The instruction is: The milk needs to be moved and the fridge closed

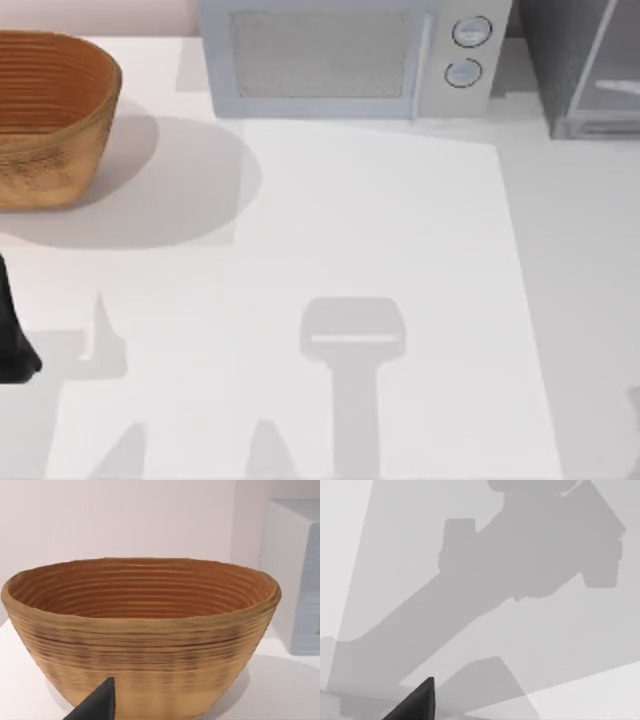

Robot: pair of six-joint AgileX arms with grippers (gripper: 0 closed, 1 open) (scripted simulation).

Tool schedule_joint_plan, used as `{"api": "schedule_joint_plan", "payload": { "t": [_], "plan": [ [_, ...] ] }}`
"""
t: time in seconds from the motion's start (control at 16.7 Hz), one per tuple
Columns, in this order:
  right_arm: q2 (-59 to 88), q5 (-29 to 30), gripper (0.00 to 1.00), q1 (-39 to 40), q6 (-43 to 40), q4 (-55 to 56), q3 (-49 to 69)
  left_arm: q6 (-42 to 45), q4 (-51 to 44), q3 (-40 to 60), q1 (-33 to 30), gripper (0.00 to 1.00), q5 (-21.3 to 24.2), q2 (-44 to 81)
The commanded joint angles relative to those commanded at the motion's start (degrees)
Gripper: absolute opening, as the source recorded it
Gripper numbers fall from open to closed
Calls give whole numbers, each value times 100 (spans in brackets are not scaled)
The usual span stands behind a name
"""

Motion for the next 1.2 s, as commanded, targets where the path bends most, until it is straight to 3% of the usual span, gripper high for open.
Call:
{"api": "schedule_joint_plan", "payload": {
  "t": [0.36,0.6,0.84,1.2],
  "plan": [
    [3805,-1656,100,-3217,-3742,127,1078,0,0,0,0,100,0,0],
    [5611,-2513,100,-4817,-5512,390,1539,0,0,0,0,100,0,0],
    [6497,-2977,100,-5645,-6372,599,1754,0,0,0,0,100,0,0],
    [6569,-3016,100,-5706,-6443,616,1755,0,0,0,0,100,0,0]
  ]
}}
